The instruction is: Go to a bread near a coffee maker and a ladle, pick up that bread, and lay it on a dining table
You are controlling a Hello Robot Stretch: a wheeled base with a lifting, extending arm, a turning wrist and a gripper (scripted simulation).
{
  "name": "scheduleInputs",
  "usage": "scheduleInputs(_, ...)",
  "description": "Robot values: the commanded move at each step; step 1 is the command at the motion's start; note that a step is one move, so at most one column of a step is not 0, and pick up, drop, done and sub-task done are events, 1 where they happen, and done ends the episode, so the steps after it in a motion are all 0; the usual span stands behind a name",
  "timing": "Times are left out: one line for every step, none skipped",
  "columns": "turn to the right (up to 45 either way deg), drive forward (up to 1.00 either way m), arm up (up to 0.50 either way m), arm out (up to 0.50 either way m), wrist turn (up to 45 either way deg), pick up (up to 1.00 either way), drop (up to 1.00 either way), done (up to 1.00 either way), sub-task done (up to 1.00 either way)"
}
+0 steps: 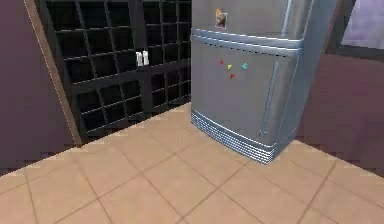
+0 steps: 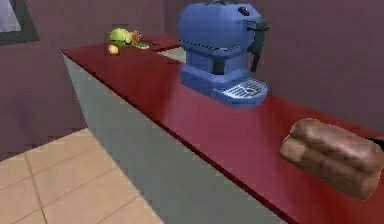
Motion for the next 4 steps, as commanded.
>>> scheduleInputs(-45.0,0.00,0.00,0.00,0.0,0.00,0.00,0.00,0.00)
scheduleInputs(-45.0,0.00,0.00,0.00,0.0,0.00,0.00,0.00,0.00)
scheduleInputs(-42.0,0.00,0.00,0.00,0.0,0.00,0.00,0.00,0.00)
scheduleInputs(0.0,0.15,0.00,0.00,0.0,0.00,0.00,0.00,0.00)
